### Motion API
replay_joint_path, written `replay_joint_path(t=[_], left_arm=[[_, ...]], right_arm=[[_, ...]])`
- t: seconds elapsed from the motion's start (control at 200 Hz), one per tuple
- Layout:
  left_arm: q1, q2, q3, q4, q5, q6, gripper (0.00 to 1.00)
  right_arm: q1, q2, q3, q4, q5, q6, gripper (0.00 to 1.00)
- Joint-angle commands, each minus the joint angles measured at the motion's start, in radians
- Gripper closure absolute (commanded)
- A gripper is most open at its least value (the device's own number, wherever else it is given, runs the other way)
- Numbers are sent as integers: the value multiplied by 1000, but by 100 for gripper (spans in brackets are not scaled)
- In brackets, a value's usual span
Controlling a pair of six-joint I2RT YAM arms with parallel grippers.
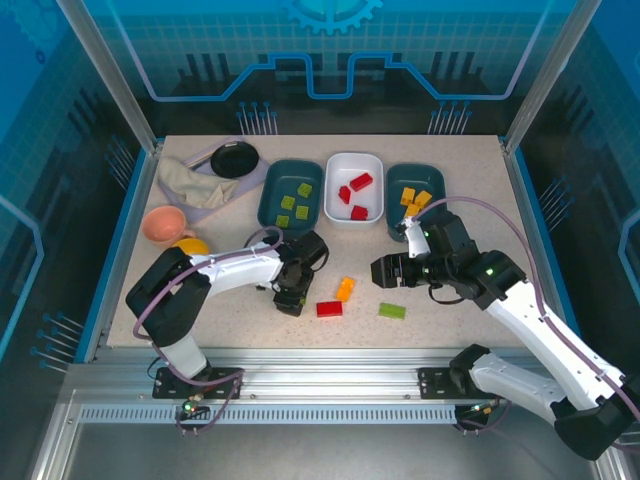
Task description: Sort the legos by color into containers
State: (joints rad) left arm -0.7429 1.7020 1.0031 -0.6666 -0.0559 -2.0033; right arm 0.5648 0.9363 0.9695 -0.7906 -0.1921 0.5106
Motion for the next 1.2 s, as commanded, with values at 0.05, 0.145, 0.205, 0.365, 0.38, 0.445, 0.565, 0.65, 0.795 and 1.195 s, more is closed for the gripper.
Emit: replay_joint_path(t=[0.05,0.145,0.205,0.365,0.38,0.445,0.565,0.65,0.795,1.195], left_arm=[[16,16,-56,69,-30,-50,44],[22,19,-59,64,-31,-42,51],[22,19,-63,64,-35,-37,56],[23,17,-71,78,-33,-25,66],[21,16,-69,76,-33,-24,66],[22,5,-58,61,-35,-8,67],[15,-35,1,-11,-39,42,68],[5,-81,71,-80,-60,104,68],[13,-112,273,-246,-133,309,69],[286,156,803,-361,-137,971,69]], right_arm=[[-17,24,15,27,-45,-20,27],[-18,31,15,32,-46,-18,27],[-19,36,15,37,-49,-17,27],[-21,46,15,47,-55,-14,27],[-20,47,15,49,-54,-14,27],[-21,48,16,51,-54,-12,27],[-23,46,24,53,-43,-9,27],[-26,41,35,52,-32,-9,27],[-45,23,67,84,-16,2,27],[-119,185,125,525,-100,212,23]])
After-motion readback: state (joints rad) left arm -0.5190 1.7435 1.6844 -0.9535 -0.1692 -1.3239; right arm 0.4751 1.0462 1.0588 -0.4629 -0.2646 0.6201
